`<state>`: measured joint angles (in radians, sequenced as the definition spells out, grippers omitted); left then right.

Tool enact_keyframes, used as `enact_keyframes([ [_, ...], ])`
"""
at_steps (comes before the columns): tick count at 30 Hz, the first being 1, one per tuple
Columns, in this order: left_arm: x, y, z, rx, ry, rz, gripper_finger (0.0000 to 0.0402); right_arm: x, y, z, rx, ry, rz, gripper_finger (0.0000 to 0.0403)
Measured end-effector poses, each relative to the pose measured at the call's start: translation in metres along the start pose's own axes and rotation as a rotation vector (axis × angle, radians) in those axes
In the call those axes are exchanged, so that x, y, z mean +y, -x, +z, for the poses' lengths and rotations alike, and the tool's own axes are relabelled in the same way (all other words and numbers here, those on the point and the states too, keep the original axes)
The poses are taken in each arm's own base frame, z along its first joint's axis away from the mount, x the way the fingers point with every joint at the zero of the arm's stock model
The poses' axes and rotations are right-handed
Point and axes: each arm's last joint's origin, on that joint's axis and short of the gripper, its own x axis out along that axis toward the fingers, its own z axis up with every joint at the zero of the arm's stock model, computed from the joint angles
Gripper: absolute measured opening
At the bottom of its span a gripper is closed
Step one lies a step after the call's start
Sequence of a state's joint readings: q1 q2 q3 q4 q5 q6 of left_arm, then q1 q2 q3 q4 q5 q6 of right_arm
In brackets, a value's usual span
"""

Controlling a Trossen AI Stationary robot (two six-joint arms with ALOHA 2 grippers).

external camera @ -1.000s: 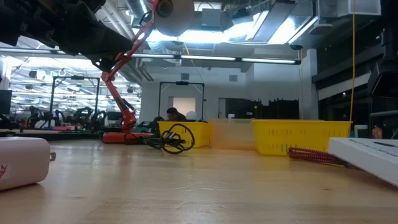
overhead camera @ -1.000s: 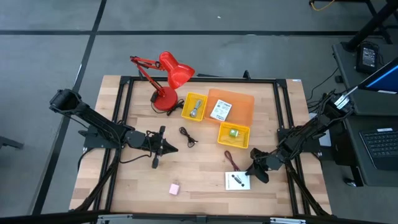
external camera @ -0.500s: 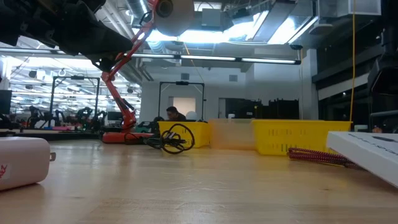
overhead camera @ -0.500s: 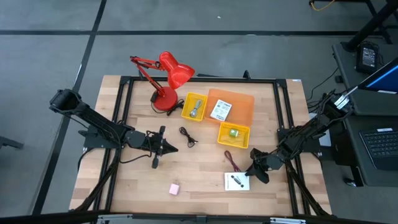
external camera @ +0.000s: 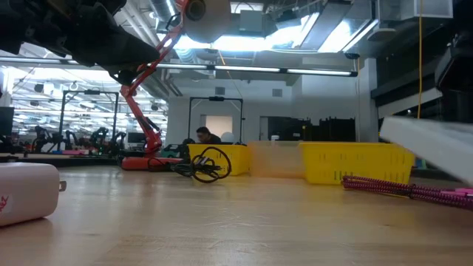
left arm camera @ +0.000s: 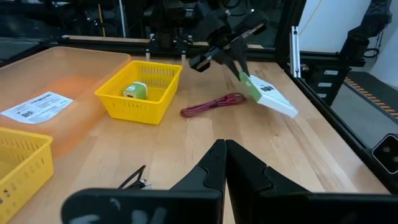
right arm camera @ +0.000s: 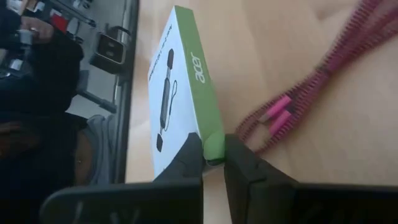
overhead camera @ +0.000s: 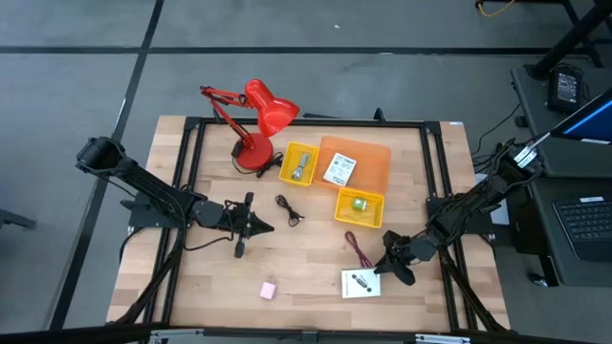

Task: Pick and place items into bin
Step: Put the white box into the orange bin

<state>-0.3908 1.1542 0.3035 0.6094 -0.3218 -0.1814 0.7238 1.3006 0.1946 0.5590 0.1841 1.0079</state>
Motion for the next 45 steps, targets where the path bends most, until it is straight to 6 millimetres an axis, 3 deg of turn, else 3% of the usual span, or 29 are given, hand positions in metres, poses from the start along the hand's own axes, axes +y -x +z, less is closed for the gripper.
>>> enact_keyframes([
  [9, 0.0, 0.0, 0.0, 0.0, 0.0, 0.002, 0.0006, 0.027, -0.005, 0.016, 0.007, 0.134, -0.01, 0.0016],
  [16, 0.0, 0.0, 0.0, -0.001, 0.019, 0.003, 0.0006, 0.039, 0.005, 0.035, -0.023, 0.195, -0.066, 0.0016],
  [27, 0.0, 0.0, 0.0, -0.001, 0.019, 0.003, 0.0006, 0.034, 0.032, 0.06, -0.153, 0.299, -0.123, 0.0016],
  [45, 0.0, 0.0, 0.0, -0.001, 0.016, 0.002, 0.0006, 0.028, 0.055, 0.076, -0.456, 0.486, -0.476, 0.0015],
])
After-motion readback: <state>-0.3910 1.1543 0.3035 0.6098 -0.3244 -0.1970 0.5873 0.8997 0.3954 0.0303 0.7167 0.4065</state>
